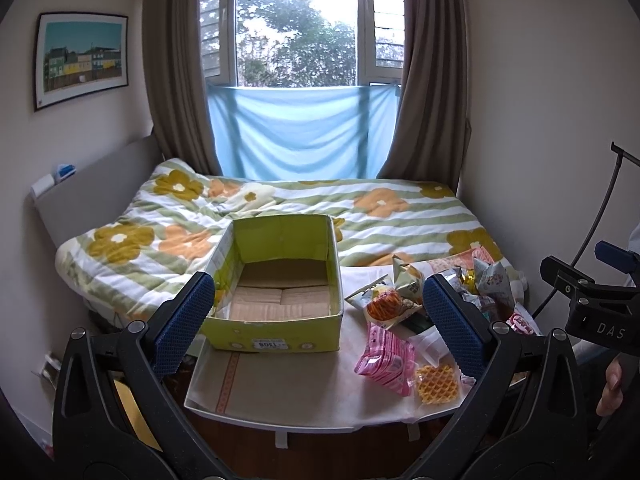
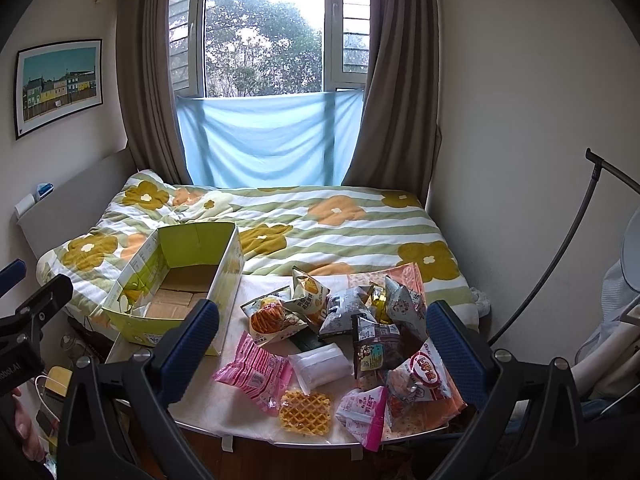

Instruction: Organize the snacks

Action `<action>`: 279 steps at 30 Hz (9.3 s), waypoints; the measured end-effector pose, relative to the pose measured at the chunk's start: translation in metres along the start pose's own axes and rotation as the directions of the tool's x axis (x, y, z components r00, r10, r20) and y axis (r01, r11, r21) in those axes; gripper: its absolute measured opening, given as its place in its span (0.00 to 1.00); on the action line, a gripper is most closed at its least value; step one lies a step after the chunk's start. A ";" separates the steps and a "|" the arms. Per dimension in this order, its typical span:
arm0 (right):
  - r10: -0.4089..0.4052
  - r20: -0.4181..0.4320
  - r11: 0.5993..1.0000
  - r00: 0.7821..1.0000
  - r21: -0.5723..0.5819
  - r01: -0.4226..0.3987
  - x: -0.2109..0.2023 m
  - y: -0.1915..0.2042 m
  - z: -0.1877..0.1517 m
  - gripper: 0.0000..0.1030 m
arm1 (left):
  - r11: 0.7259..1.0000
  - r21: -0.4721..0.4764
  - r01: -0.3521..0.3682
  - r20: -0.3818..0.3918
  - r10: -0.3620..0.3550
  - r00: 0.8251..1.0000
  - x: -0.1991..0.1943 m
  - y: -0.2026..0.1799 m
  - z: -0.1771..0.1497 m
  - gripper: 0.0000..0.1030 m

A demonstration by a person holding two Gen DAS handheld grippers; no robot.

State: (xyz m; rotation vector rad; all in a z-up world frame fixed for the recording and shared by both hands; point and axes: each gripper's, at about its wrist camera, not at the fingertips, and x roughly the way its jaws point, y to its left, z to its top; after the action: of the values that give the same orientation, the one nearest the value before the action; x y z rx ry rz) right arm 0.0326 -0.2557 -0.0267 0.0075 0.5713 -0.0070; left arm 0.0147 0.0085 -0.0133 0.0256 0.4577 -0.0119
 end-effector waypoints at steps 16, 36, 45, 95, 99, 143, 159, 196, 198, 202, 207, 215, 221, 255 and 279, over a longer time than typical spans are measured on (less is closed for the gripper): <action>0.018 -0.036 1.000 0.999 0.015 -0.018 0.005 0.000 -0.005 1.00 | 0.996 -0.079 0.038 0.029 -0.036 0.999 0.003 -0.001 0.000 1.00; 0.075 -0.343 0.990 0.936 0.139 -0.028 0.094 -0.066 -0.093 1.00 | 0.984 -0.064 0.166 -0.356 -0.178 0.918 0.113 -0.050 -0.072 1.00; 0.113 -0.451 0.961 0.885 0.276 0.018 0.145 -0.076 -0.134 1.00 | 0.947 0.007 0.321 -0.534 -0.268 0.802 0.185 -0.086 -0.108 1.00; 0.095 -0.586 0.915 0.804 0.369 0.161 0.237 -0.082 -0.146 0.44 | 0.915 0.043 0.401 -0.712 -0.253 0.655 0.284 -0.090 -0.149 0.58; 0.100 -0.559 0.923 0.823 0.361 0.133 0.227 -0.083 -0.136 0.44 | 0.923 0.060 0.381 -0.674 -0.244 0.697 0.266 -0.088 -0.138 0.58; 0.365 -0.429 0.917 0.826 0.012 -0.398 0.294 0.204 0.032 0.44 | 0.996 -0.081 0.031 -0.552 -0.071 0.831 0.338 0.149 -0.037 0.58; 0.326 -0.492 0.926 0.807 -0.005 -0.377 0.320 0.204 0.026 0.44 | 0.999 -0.048 -0.003 -0.516 -0.022 0.856 0.325 0.150 -0.041 1.00; 0.306 -0.383 0.946 0.872 0.018 -0.324 0.241 0.183 0.014 0.90 | 0.991 -0.056 0.123 -0.345 -0.135 0.929 0.240 0.136 -0.010 1.00; 0.299 -0.371 0.950 0.879 0.026 -0.312 0.236 0.171 0.016 0.90 | 0.989 -0.042 0.141 -0.344 -0.147 0.927 0.239 0.127 -0.007 1.00; 0.289 -0.332 0.954 0.898 0.029 -0.297 0.226 0.145 0.023 0.90 | 0.987 -0.018 0.158 -0.340 -0.155 0.928 0.235 0.106 -0.001 1.00; 0.264 -0.294 0.963 0.919 0.017 -0.271 0.220 0.102 0.037 0.90 | 0.984 -0.017 0.180 -0.340 -0.175 0.924 0.234 0.072 0.003 1.00; 0.209 -0.250 0.977 0.946 0.009 -0.213 0.214 0.018 0.047 0.90 | 0.972 -0.046 0.231 -0.358 -0.232 0.904 0.240 -0.003 0.011 1.00; 0.181 -0.256 0.983 0.950 0.006 -0.186 0.220 -0.045 0.046 0.90 | 0.957 -0.076 0.281 -0.395 -0.287 0.873 0.257 -0.062 0.011 1.00; 0.131 -0.491 0.990 0.861 0.117 -0.084 0.339 -0.176 -0.039 0.90 | 0.914 -0.056 0.402 -0.756 -0.302 0.581 0.479 -0.199 -0.068 0.80; 0.132 -0.522 0.986 0.843 0.160 -0.055 0.353 -0.176 -0.049 0.57 | 0.904 -0.046 0.425 -0.777 -0.300 0.554 0.472 -0.198 -0.079 0.60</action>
State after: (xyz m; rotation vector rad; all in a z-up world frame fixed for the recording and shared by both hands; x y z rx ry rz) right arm 0.3012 -0.4333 -0.2599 0.1799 1.1297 0.0526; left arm 0.4000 -0.1902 -0.2967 0.0843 1.3408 -0.4736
